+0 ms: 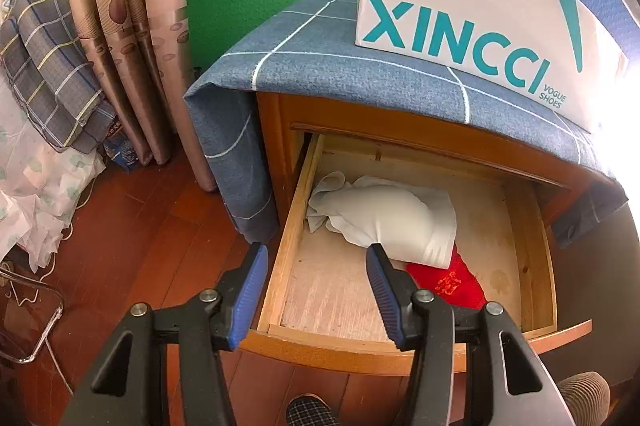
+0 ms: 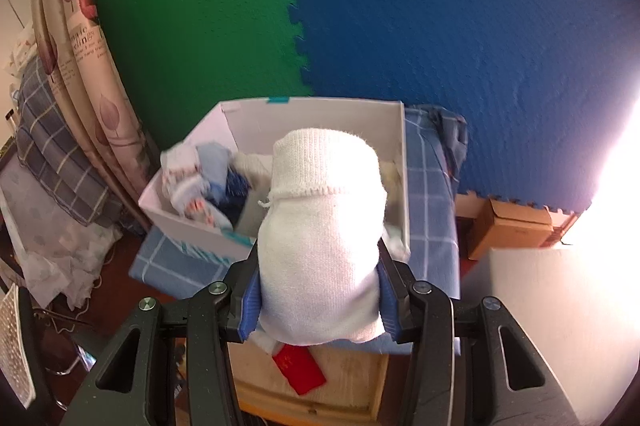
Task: Take underwear out of drawer
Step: 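Carry the white rolled sock into the white box and open the right gripper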
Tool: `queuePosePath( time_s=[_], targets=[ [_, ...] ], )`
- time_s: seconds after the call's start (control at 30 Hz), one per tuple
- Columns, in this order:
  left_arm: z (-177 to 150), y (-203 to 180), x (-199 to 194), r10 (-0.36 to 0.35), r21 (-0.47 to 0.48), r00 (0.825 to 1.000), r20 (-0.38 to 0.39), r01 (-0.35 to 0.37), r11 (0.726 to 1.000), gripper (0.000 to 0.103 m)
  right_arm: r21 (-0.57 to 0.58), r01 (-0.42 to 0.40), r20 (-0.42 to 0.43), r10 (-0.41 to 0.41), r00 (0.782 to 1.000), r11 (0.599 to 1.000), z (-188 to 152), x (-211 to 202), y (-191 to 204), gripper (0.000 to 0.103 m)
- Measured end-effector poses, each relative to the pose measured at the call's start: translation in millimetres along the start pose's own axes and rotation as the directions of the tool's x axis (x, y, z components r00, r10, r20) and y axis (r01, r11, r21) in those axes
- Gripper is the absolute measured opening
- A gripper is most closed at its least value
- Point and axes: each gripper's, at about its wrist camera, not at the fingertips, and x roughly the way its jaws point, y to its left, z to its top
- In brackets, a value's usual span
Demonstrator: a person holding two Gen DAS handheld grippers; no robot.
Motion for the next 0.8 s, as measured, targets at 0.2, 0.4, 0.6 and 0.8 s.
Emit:
queuePosePath(
  time_s=[0.2, 0.4, 0.6, 0.8],
  targets=[
    [0.3, 5.6, 2.4, -0.018, -0.029, 1.0, -0.005, 0.018, 0.999, 0.052, -0.027, -0.001, -0.032, 0.0, 0.999, 1.0, 30.7, 32.7, 17.1, 0.045],
    [0.1, 10.3, 4.8, -0.041, -0.056, 0.999, -0.009, 0.04, 0.998, 0.052, -0.048, 0.012, -0.065, -0.015, 0.998, 0.999, 43.1, 69.2, 26.8, 0.045],
    [-0.4, 13.7, 5.6, -0.055, -0.076, 0.998, -0.009, 0.054, 0.996, 0.052, -0.038, 0.02, -0.112, -0.024, 0.993, 0.999, 49.6, 102.7, 27.5, 0.046],
    [-0.5, 15.1, 7.2, -0.061, -0.085, 0.998, -0.012, 0.06, 0.995, 0.052, -0.048, 0.044, -0.142, -0.051, 0.989, 0.998, 49.6, 125.9, 23.8, 0.048]
  ],
)
